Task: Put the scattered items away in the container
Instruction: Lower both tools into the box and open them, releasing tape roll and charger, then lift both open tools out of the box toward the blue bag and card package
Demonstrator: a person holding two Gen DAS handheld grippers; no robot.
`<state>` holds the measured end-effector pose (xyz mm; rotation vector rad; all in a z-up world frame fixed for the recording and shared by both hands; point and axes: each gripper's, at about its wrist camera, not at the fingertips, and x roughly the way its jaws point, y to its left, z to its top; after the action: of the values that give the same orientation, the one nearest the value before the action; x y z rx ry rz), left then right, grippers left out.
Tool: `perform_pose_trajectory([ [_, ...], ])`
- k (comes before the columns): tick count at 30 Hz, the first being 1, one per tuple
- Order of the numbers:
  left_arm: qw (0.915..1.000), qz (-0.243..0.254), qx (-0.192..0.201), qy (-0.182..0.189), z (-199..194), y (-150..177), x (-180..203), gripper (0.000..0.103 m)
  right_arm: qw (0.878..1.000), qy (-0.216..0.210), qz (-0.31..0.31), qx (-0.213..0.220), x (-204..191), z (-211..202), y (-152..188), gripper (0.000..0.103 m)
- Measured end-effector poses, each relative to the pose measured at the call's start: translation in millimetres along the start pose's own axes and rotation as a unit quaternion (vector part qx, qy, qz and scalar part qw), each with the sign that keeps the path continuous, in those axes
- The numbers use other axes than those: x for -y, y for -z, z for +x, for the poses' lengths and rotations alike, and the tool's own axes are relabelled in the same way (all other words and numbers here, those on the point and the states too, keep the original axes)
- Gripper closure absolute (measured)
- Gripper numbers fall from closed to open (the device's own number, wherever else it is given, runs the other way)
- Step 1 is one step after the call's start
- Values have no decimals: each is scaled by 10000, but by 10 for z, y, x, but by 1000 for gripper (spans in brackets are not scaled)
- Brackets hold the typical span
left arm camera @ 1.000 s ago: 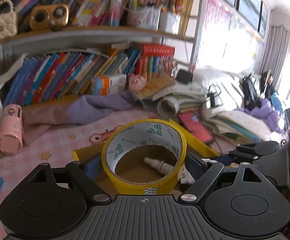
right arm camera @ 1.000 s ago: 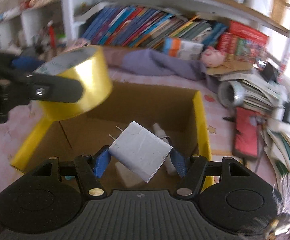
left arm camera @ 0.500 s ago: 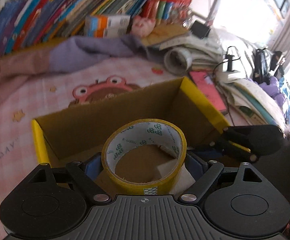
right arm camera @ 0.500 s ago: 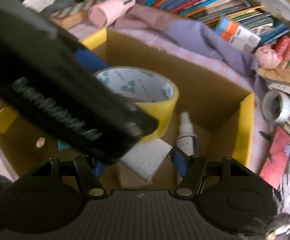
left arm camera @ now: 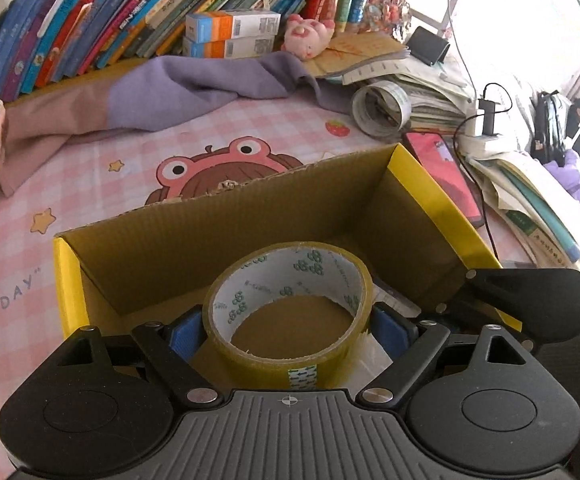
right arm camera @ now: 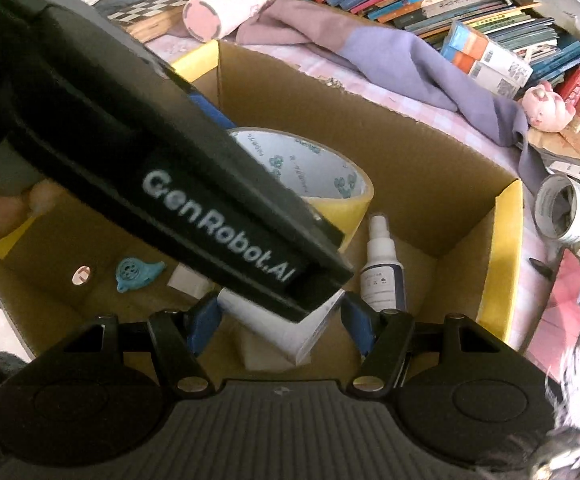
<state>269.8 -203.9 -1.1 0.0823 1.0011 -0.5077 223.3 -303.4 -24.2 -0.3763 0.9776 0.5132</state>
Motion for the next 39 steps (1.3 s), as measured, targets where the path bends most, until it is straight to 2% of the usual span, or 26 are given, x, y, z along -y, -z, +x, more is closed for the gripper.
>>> perform_pose_trajectory([
  [4, 9996, 133, 253, 80, -170, 43, 74, 11, 9996, 111, 117, 245, 22, -61, 25, 37],
  [9, 9963, 187, 834, 67, -487, 123, 116, 10, 9979, 149, 413, 476, 96, -119, 67, 34],
  [15, 9884, 7, 1520, -13, -867, 259, 54, 10, 9917, 376, 821, 919, 127, -315, 107, 34],
  [21, 9778, -97, 2086, -189, -1179, 523, -50, 10, 9782, 735, 1215, 1514, 27, -633, 147, 34],
  [29, 9701, -123, 2396, -378, -1470, 863, -259, 9, 9556, 1344, 1686, 2007, -289, -1000, 288, 34],
  [39, 9678, -41, 2508, -188, -1783, 1327, -571, 9, 9308, 1998, 2261, 2062, -859, -1195, 493, 34],
])
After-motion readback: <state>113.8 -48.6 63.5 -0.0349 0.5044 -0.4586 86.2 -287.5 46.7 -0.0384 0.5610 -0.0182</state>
